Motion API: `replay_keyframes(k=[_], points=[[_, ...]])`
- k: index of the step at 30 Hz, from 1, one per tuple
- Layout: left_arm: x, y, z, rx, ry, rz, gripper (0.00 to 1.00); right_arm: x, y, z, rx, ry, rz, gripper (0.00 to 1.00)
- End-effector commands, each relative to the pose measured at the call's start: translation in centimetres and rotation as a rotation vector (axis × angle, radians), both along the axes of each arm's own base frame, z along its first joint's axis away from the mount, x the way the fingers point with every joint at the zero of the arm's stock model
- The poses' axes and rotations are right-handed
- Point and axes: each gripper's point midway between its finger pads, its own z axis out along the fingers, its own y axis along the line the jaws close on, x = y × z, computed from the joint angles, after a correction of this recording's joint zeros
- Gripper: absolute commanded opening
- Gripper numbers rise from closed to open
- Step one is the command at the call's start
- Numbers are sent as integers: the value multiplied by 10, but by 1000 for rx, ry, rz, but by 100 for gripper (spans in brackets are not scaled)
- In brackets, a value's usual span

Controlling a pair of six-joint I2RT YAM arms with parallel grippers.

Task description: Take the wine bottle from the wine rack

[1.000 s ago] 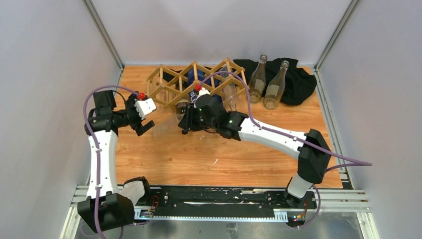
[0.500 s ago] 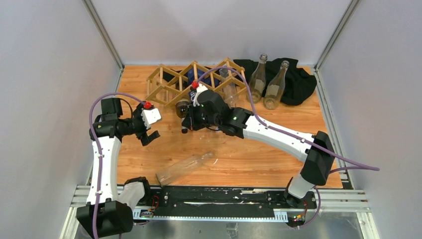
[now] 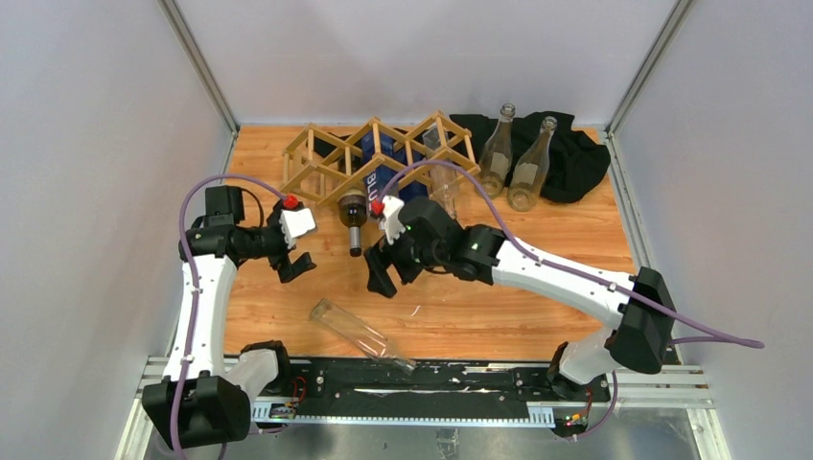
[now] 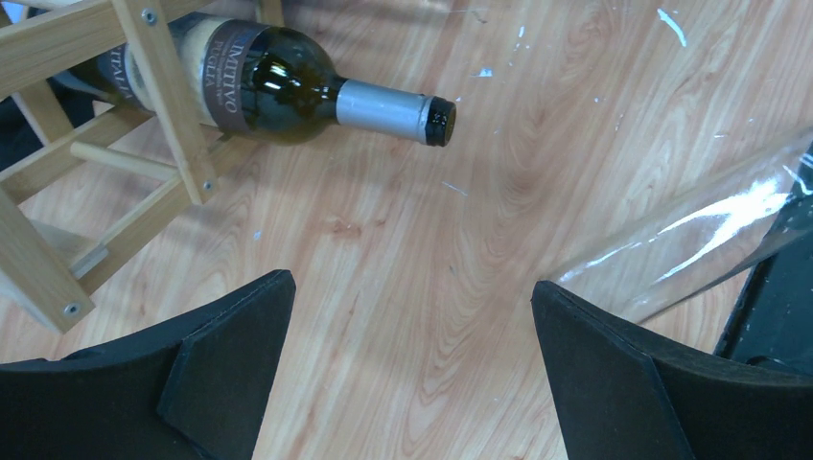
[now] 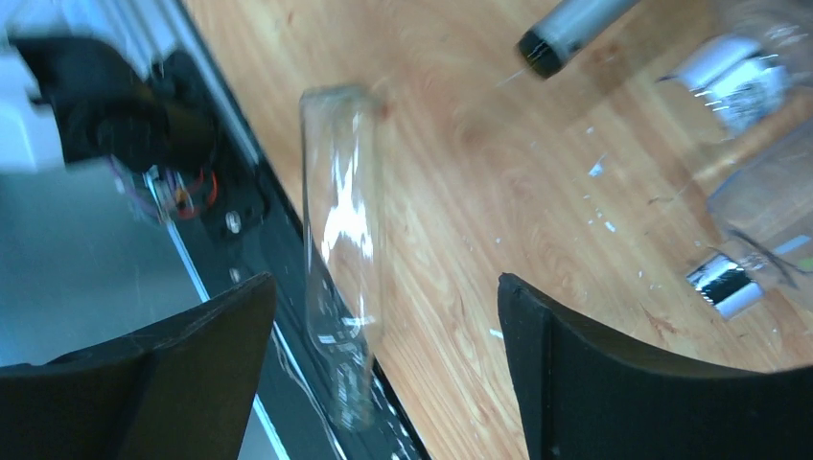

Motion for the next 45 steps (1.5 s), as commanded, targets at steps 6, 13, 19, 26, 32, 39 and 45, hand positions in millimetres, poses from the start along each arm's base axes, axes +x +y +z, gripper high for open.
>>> replay_keyframes(k=[6, 13, 19, 26, 32, 39, 45], points=[[5, -2, 14, 1, -4, -7, 100, -67, 17, -51, -131, -82, 392, 93], [14, 5, 20, 21, -3, 25, 100, -96, 49, -96, -299, -50, 471, 95], [19, 20, 25, 19, -16, 84, 100, -90, 57, -123, -379, -49, 450, 97], [28, 37, 37, 19, -50, 136, 100, -87, 67, -136, -386, -52, 449, 99], [33, 48, 45, 13, -72, 166, 100, -77, 83, -125, -356, -91, 428, 100], [33, 57, 48, 21, -91, 191, 100, -76, 95, -129, -364, -81, 436, 100], [32, 60, 50, 24, -98, 194, 100, -70, 88, -149, -438, -105, 454, 100]])
